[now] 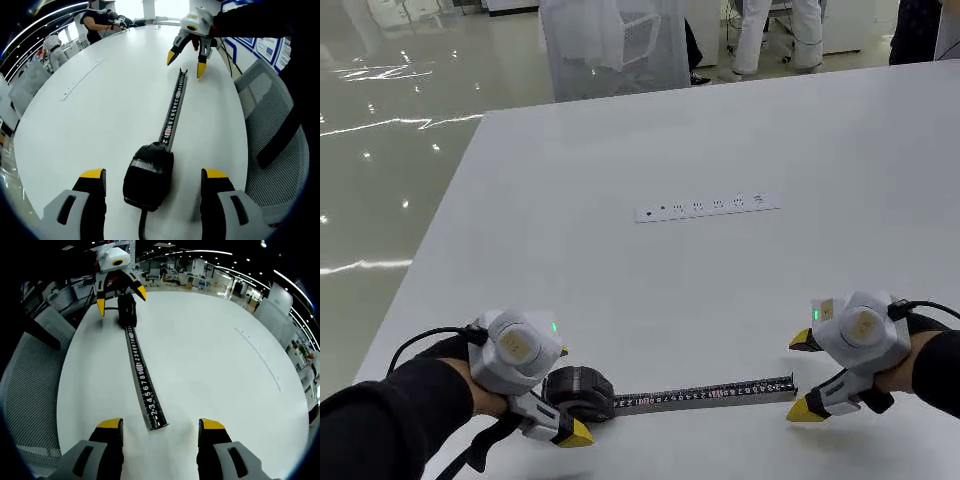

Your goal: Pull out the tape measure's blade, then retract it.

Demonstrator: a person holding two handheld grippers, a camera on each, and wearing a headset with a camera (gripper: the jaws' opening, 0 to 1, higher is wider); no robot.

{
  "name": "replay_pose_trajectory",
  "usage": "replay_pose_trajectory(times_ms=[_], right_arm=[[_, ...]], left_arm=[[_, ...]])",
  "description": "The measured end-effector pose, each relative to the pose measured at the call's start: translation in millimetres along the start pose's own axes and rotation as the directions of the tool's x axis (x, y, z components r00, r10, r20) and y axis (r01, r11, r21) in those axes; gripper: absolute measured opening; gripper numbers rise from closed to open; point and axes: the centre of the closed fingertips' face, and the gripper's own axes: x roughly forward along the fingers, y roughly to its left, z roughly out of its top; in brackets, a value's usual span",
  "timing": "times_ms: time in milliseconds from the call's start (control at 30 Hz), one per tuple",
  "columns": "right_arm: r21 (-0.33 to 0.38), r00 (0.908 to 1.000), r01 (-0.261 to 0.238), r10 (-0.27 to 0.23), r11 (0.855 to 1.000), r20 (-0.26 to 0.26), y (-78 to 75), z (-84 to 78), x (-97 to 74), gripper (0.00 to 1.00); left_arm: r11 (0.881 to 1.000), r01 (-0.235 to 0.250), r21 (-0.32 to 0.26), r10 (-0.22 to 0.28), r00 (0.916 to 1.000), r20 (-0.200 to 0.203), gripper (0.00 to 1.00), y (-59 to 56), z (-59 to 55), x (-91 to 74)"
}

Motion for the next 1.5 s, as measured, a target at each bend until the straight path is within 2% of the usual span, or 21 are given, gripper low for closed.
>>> replay_pose_trajectory(times_ms=[33,167,300,433,467,533,600,633,733,833,867,1033,1100,1133,1167,1200,1233,1300,1367,1433,1500], right_arm=[[0.010,0.9998,0.013,-0.013,1.000,0.014,-0.6,1.0,-2.3,0.57],[0.049,0.9964,0.058,-0.060,0.997,0.059,-3.3,-1.2,-8.7,0.62],[0.109,0.9902,0.105,-0.114,0.988,0.081,-6.5,-8.7,-18.2,0.66],[0.158,0.9809,0.142,-0.161,0.977,0.110,-6.7,-13.3,-27.4,0.69],[0.169,0.9785,0.151,-0.171,0.974,0.115,-5.6,-15.5,-29.9,0.71],[0.178,0.9763,0.159,-0.181,0.971,0.118,-3.2,-19.7,-32.2,0.72],[0.189,0.9724,0.176,-0.200,0.966,0.120,-1.7,-25.6,-34.7,0.72],[0.204,0.9711,0.182,-0.208,0.962,0.116,-0.5,-28.6,-36.6,0.73],[0.233,0.9659,0.200,-0.232,0.952,0.115,0.8,-33.4,-41.9,0.79],[0.247,0.9621,0.215,-0.249,0.945,0.112,3.7,-35.4,-48.6,0.84],[0.255,0.9574,0.224,-0.261,0.941,0.123,4.2,-34.6,-52.1,0.86],[0.297,0.9502,0.232,-0.281,0.926,0.134,11.8,-40.2,-62.2,0.93],[0.313,0.9490,0.235,-0.287,0.920,0.130,15.8,-46.2,-65.5,0.96],[0.328,0.9470,0.240,-0.295,0.914,0.128,17.3,-50.5,-68.1,0.97],[0.336,0.9470,0.238,-0.295,0.911,0.128,18.8,-53.0,-69.5,0.98],[0.354,0.9455,0.237,-0.298,0.905,0.130,20.2,-55.0,-71.1,0.99],[0.367,0.9466,0.228,-0.294,0.902,0.134,23.7,-57.8,-73.7,0.99],[0.376,0.9440,0.233,-0.301,0.897,0.135,26.9,-62.8,-78.0,0.99],[0.381,0.9424,0.235,-0.305,0.894,0.137,29.9,-66.6,-81.8,0.99],[0.394,0.9387,0.242,-0.317,0.887,0.136,32.0,-72.1,-87.1,0.99],[0.419,0.9345,0.251,-0.331,0.873,0.131,34.5,-77.4,-92.1,0.99]], left_arm=[[0.999,-0.036,0.000,0.036,0.9992,0.015,0.74,4.9,0.8,-1.6],[0.993,-0.091,-0.069,0.096,0.9932,0.066,0.77,10.8,1.0,-7.6],[0.978,-0.128,-0.166,0.146,0.9840,0.103,0.83,12.0,-5.8,-14.1],[0.960,-0.168,-0.223,0.199,0.9720,0.125,0.88,15.0,-12.6,-20.4],[0.954,-0.179,-0.241,0.215,0.9677,0.131,0.90,16.3,-13.6,-22.3],[0.941,-0.230,-0.248,0.270,0.9526,0.140,0.95,23.0,-14.8,-27.1],[0.925,-0.267,-0.271,0.320,0.9306,0.178,0.95,27.2,-12.3,-34.5],[0.919,-0.270,-0.287,0.330,0.9257,0.185,0.95,26.5,-13.7,-37.4],[0.900,-0.245,-0.361,0.333,0.9201,0.206,0.99,21.6,-17.8,-40.2],[0.896,-0.242,-0.372,0.331,0.9225,0.198,0.99,16.3,-27.2,-41.8],[0.892,-0.242,-0.381,0.335,0.9210,0.199,0.99,14.7,-31.4,-42.0],[0.868,-0.223,-0.443,0.347,0.9108,0.223,0.99,5.4,-41.2,-47.1],[0.846,-0.269,-0.461,0.396,0.8952,0.205,0.99,7.6,-48.4,-53.3],[0.824,-0.264,-0.501,0.408,0.8908,0.201,0.99,5.5,-52.3,-55.8],[0.813,-0.256,-0.523,0.414,0.8855,0.210,0.99,4.3,-53.0,-57.9],[0.806,-0.261,-0.531,0.428,0.8777,0.216,0.99,4.8,-54.6,-61.0],[0.792,-0.270,-0.548,0.441,0.8733,0.208,0.99,3.8,-59.5,-65.0],[0.779,-0.260,-0.571,0.452,0.8641,0.222,0.99,0.4,-63.1,-71.0],[0.777,-0.260,-0.573,0.455,0.8612,0.226,0.99,-2.7,-66.9,-74.7],[0.777,-0.267,-0.570,0.452,0.8670,0.209,0.99,-8.1,-72.9,-77.7],[0.779,-0.270,-0.566,0.452,0.8677,0.208,0.99,-12.2,-77.0,-81.4]])
